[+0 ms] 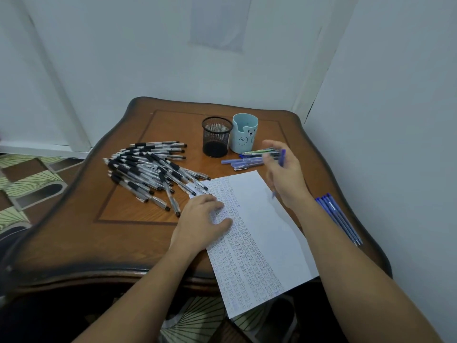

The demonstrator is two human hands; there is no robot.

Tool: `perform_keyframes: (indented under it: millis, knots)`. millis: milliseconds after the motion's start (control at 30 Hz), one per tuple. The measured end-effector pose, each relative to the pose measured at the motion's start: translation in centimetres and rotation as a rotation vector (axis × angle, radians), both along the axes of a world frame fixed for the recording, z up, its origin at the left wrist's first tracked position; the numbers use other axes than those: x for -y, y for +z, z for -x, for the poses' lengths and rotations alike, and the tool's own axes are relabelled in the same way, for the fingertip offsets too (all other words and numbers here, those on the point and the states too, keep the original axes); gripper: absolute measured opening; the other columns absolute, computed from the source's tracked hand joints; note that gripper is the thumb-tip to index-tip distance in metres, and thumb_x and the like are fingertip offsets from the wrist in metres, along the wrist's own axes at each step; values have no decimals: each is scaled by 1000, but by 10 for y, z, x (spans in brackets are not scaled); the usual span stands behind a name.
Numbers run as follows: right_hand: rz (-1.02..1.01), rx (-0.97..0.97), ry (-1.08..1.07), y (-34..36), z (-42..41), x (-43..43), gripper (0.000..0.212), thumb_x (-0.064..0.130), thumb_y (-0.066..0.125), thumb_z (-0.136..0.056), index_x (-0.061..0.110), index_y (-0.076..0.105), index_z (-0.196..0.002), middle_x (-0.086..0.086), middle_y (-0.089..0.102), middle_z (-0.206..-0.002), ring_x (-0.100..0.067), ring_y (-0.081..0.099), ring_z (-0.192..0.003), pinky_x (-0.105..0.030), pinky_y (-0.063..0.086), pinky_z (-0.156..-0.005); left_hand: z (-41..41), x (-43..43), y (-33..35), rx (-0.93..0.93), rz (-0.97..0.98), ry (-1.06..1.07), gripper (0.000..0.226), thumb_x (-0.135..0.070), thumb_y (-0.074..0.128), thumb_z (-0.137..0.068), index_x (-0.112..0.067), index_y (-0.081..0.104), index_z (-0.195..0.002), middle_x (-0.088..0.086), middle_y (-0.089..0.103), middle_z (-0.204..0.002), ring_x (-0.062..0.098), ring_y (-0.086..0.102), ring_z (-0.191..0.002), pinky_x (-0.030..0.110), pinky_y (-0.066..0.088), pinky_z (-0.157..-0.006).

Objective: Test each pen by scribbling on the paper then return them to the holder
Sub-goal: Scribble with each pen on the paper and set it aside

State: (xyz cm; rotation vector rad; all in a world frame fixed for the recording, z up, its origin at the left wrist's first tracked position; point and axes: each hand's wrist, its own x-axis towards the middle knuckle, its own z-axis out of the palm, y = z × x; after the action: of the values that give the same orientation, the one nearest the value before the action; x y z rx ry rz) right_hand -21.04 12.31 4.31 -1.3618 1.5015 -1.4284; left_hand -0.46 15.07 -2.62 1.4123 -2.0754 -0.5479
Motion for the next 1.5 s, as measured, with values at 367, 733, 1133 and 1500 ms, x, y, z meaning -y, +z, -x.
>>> perform_keyframes:
  millis: [367, 733, 1133, 1500]
  knots:
    - [-211, 309, 57, -49, -15, -4, 18, 21, 62, -98, 9, 65, -84, -7, 66, -67, -16, 58, -61, -24, 39, -51, 0, 1, 0, -7, 15, 8, 47, -44, 71, -82, -20, 66, -123, -6, 54, -129, 11, 39, -124, 21, 23, -99]
    - [-206, 163, 38, -68, -25, -1, 38, 14, 80, -83, 19, 52, -58, 1, 57, -52, -16, 58, -55, -35, 51, -64, 2, 1, 0, 20, -11, 18, 49, -47, 69, -82, -24, 64, -125, -9, 51, -132, 8, 34, -124, 19, 21, -94]
    - [-174, -18, -24, -74, -29, -2, 48, 3, 66, -76, 25, 40, -42, 7, 30, -49, -19, 40, -59, -33, 39, -58, 0, 1, 0, 10, -7, 12, 48, -46, 69, -82, -23, 65, -124, -8, 52, -131, 8, 36, -124, 22, 24, -98]
    - [-157, -49, -36, -75, -29, -3, 37, 9, 65, -71, 19, 35, -53, 0, 29, -53, -20, 37, -59, -35, 38, -60, 1, 1, -2, 21, -2, 16, 48, -46, 69, -82, -23, 65, -124, -8, 52, -129, 8, 36, -123, 20, 22, -96]
